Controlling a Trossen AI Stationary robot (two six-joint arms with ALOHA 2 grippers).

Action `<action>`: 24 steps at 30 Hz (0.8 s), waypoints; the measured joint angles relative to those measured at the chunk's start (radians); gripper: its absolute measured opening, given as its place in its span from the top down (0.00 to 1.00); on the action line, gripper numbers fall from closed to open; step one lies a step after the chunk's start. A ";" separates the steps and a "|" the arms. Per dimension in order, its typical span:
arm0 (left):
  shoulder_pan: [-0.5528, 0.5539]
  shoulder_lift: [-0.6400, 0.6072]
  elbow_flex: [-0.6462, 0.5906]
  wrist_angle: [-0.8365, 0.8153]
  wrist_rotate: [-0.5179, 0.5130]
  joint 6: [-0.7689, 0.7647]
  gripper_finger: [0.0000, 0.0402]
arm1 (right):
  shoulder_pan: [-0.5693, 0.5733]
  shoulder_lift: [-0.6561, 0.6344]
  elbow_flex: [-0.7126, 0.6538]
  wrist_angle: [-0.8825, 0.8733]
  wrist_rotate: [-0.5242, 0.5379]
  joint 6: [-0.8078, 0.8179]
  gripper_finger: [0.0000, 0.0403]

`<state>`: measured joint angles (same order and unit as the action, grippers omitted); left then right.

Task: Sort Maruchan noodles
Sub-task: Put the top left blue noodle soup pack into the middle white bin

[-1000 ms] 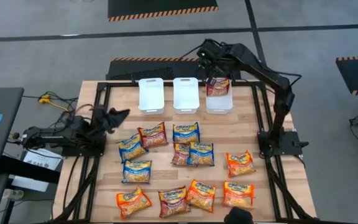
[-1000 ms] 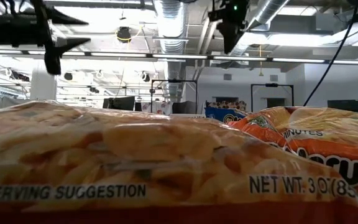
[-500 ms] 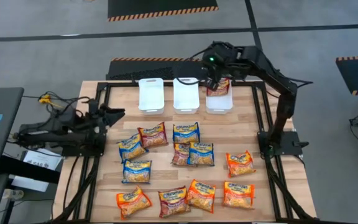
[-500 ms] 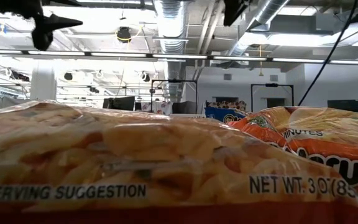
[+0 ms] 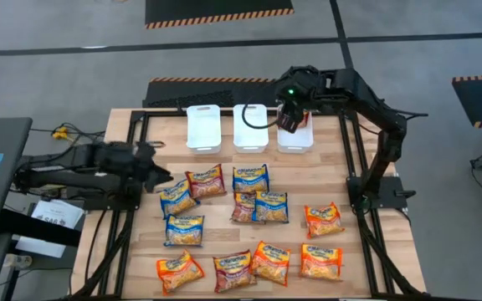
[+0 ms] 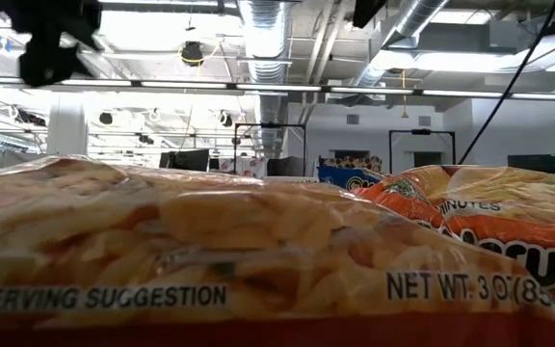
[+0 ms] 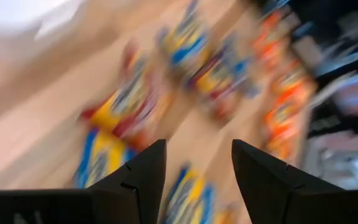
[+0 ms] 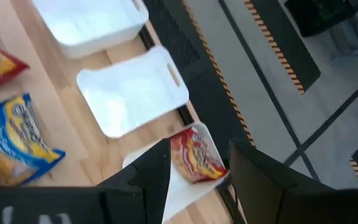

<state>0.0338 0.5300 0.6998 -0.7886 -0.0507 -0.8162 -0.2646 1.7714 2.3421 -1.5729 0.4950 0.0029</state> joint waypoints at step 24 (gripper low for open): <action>0.078 0.496 0.000 -0.107 0.143 -0.062 0.58 | 0.042 0.001 0.000 0.003 -0.026 -0.010 0.54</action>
<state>0.1114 1.0257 0.6994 -0.8957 0.0919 -0.8783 -0.2226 1.7725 2.3421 -1.5703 0.4694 -0.0074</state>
